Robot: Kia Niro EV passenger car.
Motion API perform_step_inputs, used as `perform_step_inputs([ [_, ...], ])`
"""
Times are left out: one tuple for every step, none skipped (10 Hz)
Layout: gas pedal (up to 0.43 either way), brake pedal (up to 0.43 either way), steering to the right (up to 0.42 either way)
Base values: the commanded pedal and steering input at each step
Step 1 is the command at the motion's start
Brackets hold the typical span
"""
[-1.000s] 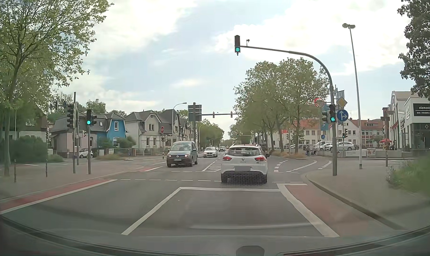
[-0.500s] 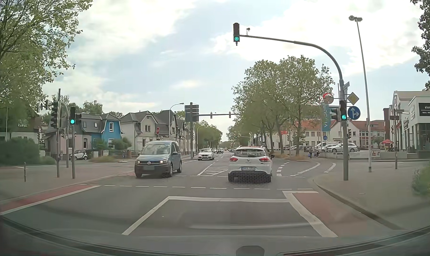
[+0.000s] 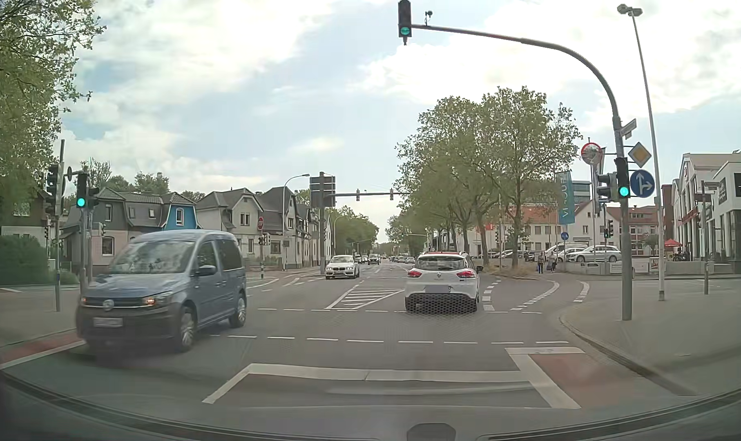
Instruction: Follow the waypoints while adhering to traffic rules and regulations
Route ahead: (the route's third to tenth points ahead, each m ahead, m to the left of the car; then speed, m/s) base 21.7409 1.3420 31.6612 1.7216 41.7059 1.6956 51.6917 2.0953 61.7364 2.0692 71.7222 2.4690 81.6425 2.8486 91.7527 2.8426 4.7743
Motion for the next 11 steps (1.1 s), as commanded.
perform_step_inputs([
  [0.311,0.018,0.021],
  [0.311,0.018,0.021],
  [0.311,0.018,0.021],
  [0.311,0.018,0.024],
  [0.311,0.018,0.028],
  [0.311,0.018,0.034],
  [0.311,0.018,0.041],
  [0.311,0.024,0.049],
  [0.299,0.018,0.052],
  [0.287,0.018,0.052],
  [0.287,0.018,0.054],
])
